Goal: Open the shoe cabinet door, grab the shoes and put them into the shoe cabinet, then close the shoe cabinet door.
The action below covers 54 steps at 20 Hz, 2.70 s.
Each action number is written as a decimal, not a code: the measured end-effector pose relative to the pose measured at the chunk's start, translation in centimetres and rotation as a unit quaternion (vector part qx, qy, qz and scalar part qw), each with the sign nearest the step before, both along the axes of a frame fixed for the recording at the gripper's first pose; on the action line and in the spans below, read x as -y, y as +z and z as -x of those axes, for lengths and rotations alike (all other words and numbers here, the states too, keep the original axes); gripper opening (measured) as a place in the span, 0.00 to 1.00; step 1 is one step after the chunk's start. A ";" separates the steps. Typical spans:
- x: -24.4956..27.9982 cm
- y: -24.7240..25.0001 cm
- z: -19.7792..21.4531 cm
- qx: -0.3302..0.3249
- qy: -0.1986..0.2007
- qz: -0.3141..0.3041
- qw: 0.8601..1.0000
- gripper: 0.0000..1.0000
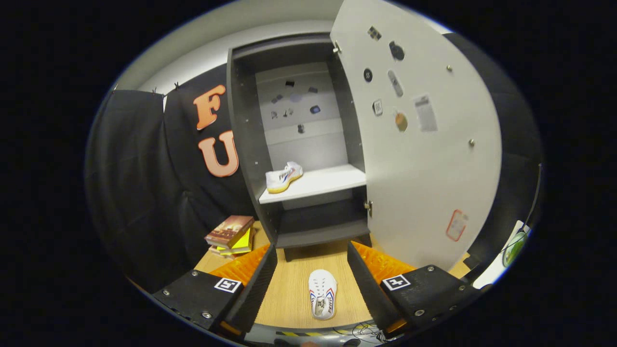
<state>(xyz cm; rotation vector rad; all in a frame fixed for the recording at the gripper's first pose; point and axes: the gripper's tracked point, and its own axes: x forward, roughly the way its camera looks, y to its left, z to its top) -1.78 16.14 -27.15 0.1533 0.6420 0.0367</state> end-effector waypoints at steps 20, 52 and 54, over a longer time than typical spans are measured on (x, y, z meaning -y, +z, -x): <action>-6.2 -28.5 3.8 -0.253 0.083 0.019 0.964 0.72; -3.7 -15.2 -5.4 -0.148 0.022 0.007 0.989 0.01; -3.3 -12.6 -6.5 -0.123 0.029 0.018 0.992 0.01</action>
